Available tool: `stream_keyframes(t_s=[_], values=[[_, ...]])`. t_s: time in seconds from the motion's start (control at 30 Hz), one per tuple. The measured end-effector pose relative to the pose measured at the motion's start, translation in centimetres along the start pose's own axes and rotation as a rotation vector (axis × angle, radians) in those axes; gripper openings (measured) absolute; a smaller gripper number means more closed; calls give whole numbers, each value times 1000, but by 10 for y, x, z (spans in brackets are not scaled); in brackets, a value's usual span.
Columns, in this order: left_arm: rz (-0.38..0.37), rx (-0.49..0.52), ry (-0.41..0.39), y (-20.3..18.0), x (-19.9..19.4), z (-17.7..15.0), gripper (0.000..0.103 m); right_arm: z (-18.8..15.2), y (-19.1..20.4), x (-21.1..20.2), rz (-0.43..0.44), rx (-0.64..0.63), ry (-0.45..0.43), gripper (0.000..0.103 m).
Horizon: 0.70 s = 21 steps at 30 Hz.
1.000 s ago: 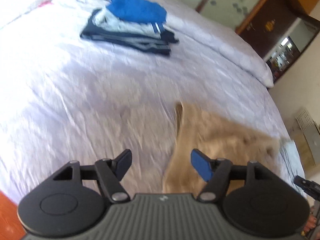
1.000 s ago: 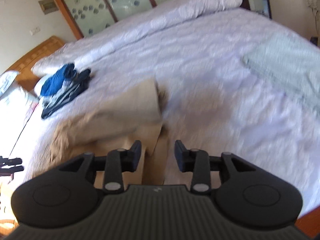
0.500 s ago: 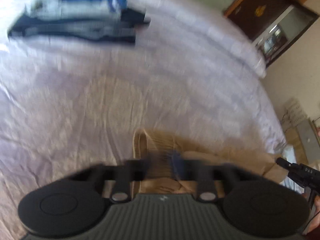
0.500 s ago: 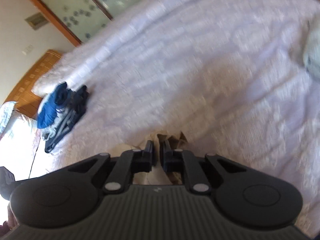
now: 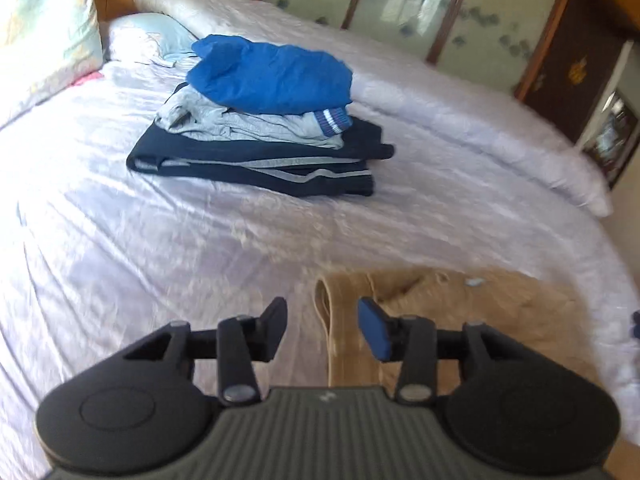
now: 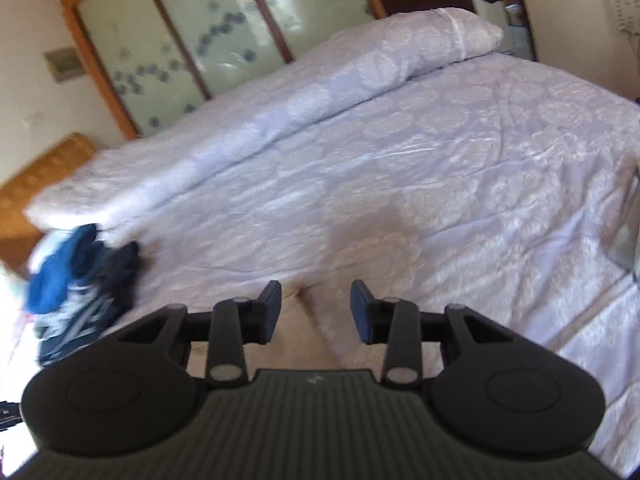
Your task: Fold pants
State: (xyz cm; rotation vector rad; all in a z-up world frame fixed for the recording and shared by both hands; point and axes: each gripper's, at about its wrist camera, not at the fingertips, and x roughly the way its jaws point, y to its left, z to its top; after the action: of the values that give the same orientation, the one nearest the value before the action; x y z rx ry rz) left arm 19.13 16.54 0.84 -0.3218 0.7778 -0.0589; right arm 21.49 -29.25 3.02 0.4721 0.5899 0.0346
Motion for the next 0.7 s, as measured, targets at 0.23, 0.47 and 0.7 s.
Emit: stream_keyframes(t_s=[0.23, 0.47, 0.7], values=[[-220, -122, 127, 53, -60, -67, 75, -82, -51, -123, 134, 33, 78, 42], [-264, -90, 137, 36, -50, -84, 93, -130, -43, -173, 192, 31, 146, 49], [-273, -75, 199, 20, -42, -96, 36, -147, -18, -138, 238, -52, 281, 9]])
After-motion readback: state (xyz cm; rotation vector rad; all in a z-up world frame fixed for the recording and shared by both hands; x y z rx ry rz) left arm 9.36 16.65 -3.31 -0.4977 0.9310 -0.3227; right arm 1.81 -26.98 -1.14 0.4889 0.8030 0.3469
